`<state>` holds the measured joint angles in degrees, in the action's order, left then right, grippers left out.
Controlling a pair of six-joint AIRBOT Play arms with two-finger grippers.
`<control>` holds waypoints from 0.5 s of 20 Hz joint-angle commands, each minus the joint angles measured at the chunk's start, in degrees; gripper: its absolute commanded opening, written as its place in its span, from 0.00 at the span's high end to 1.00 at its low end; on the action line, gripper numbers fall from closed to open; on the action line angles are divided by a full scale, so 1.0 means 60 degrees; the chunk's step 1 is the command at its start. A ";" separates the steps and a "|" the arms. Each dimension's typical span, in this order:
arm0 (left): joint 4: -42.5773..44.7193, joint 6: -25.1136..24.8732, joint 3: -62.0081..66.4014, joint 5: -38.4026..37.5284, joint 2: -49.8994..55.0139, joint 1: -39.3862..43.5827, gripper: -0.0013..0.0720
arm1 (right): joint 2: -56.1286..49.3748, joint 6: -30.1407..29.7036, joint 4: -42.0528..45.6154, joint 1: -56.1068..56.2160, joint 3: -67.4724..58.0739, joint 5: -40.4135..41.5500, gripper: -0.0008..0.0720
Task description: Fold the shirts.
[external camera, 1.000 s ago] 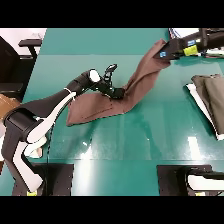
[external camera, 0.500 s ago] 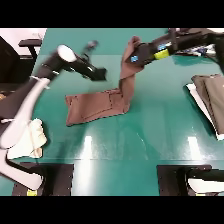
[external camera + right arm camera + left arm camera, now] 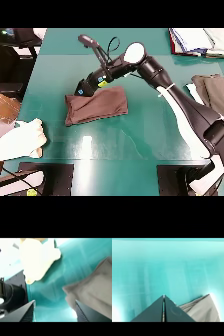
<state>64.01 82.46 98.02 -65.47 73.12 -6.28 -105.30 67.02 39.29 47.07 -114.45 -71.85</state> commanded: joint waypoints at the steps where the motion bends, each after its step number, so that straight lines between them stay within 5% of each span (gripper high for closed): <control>1: 0.0051 -0.0062 0.0004 -0.0419 -0.0284 -0.0361 0.95 | 0.0011 0.0106 -0.0011 -0.0674 0.0984 -0.0790 0.23; 7: -0.0036 -0.0062 -0.0022 -0.0681 -0.0280 -0.0321 0.95 | 0.1698 0.1577 0.2306 -0.3843 0.4852 -0.0251 0.23; 10: -0.0018 -0.0091 -0.0022 -0.0670 -0.0208 0.0120 0.95 | 0.1767 0.1574 0.1603 -0.4656 0.6025 0.0543 0.05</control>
<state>64.03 82.04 97.91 -69.10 71.66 -7.11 -96.20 74.48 48.64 24.32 -85.47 -72.31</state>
